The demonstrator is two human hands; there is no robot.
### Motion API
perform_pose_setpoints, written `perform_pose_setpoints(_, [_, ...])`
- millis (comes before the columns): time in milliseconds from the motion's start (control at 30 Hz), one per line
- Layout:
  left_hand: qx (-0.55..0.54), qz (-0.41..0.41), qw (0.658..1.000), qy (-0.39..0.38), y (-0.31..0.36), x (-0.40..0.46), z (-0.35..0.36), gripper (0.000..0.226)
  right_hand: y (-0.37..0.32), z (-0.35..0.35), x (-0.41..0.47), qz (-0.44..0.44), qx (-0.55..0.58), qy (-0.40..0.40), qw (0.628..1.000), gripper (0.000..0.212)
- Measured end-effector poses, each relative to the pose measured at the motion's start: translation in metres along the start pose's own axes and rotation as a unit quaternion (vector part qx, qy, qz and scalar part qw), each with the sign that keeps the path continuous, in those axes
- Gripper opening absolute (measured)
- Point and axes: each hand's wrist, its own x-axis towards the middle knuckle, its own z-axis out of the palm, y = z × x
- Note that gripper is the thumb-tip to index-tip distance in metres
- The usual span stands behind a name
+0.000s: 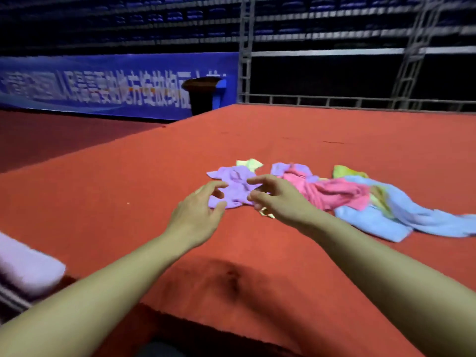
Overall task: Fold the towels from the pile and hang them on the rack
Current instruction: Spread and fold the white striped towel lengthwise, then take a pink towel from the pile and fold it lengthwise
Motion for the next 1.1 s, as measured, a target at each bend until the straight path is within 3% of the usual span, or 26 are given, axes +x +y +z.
perform_pose_setpoints(167, [-0.072,0.070,0.994,-0.031,0.020,0.033,0.080,0.032,0.069,-0.058,-0.038,0.096,-0.033,0.092,0.991,0.028])
perform_pose_setpoints(400, [-0.106,0.012,0.991,-0.084,0.002,0.081,0.168,0.029,0.152,-0.069,-0.030,0.158,-0.068,0.199,0.965,0.031])
perform_pose_setpoints(767, [-0.208,-0.011,0.975,-0.077,-0.010,0.135,0.272,0.028,0.269,-0.082,0.055,0.155,-0.218,0.243,0.932,0.046])
perform_pose_setpoints(1100, [-0.235,-0.078,0.967,-0.057,-0.022,0.142,0.295,0.025,0.317,-0.078,0.105,0.187,-0.368,0.186,0.892,0.052])
